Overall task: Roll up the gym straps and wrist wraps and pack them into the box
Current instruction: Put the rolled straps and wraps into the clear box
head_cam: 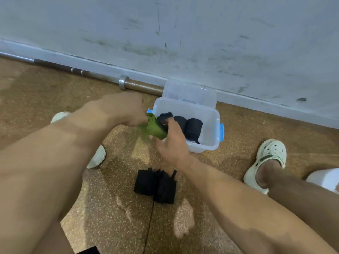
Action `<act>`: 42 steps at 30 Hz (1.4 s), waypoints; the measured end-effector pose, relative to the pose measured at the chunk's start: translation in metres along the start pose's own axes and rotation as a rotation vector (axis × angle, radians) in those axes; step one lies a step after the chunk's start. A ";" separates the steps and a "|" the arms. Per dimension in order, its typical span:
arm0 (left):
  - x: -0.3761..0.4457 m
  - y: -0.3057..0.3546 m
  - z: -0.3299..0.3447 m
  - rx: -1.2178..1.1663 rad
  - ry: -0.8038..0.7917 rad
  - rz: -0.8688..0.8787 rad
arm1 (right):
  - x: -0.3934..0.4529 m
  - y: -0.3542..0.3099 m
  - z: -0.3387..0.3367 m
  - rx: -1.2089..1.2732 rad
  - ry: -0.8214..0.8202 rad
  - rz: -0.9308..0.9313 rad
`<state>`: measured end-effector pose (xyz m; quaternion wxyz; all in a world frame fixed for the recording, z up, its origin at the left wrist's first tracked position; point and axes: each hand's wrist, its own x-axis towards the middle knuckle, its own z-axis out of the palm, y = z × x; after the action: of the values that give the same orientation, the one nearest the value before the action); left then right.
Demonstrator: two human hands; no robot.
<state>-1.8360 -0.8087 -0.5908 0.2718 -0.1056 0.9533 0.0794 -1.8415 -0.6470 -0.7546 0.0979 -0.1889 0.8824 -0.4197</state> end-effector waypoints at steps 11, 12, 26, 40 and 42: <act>0.002 0.035 0.016 -0.022 -0.140 0.093 | 0.063 0.103 -0.071 -0.394 -0.295 0.259; 0.004 0.036 0.016 -0.021 -0.137 0.093 | 0.066 0.108 -0.069 -0.421 -0.346 0.261; 0.023 0.045 0.027 0.045 -0.194 0.110 | 0.088 0.125 -0.037 -0.438 -0.510 0.449; 0.002 0.053 0.031 0.103 -0.213 0.185 | 0.065 0.099 -0.093 -0.239 0.055 0.308; -0.003 0.055 0.030 0.114 -0.208 0.195 | 0.055 0.093 -0.107 -0.172 0.165 0.290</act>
<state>-1.8319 -0.7493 -0.6096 0.3655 0.0119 0.9287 0.0617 -1.9503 -0.5408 -0.7599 0.0683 -0.0321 0.9380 -0.3384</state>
